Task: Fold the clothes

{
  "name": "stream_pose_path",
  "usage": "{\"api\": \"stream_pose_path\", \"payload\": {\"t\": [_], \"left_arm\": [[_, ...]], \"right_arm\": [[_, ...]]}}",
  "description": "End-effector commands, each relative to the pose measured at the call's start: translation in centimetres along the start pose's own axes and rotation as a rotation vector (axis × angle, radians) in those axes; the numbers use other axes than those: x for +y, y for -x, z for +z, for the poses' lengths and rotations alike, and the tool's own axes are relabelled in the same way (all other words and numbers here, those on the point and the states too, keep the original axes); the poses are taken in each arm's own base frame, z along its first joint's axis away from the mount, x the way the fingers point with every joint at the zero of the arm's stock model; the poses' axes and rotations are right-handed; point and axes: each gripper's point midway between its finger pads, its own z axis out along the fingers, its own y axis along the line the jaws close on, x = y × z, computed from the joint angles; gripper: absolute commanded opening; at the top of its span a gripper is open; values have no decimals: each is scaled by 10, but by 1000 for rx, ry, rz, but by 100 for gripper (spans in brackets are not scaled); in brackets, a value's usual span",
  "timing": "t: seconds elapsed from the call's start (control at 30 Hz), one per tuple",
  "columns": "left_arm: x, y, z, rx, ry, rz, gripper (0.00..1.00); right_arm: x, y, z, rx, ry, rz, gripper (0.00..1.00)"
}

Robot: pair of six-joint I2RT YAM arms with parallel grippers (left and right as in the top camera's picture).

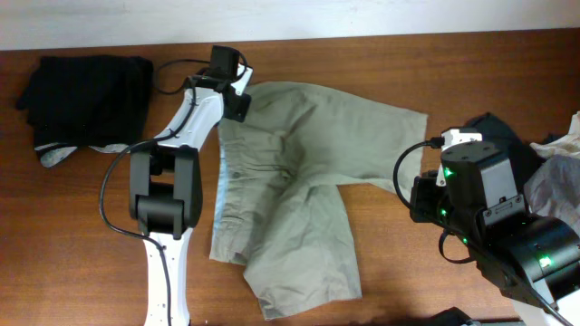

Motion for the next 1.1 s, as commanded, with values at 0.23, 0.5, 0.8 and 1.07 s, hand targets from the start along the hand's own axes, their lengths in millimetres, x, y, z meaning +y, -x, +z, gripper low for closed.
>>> {"api": "stream_pose_path", "payload": {"t": [0.23,0.5,0.8,1.07], "left_arm": [[109,-64,39,113,129,-141,1],[95,-27,17,60,125,-109,1],[118,63,-185,-178,100,-257,1],[92,13,-246,-45,-61,-359,1]], "right_arm": [[-2,6,2,-21,-17,16,4],[4,2,11,23,-2,6,4],[30,-13,13,113,147,-57,4],[42,-30,21,193,184,-113,4]]}}
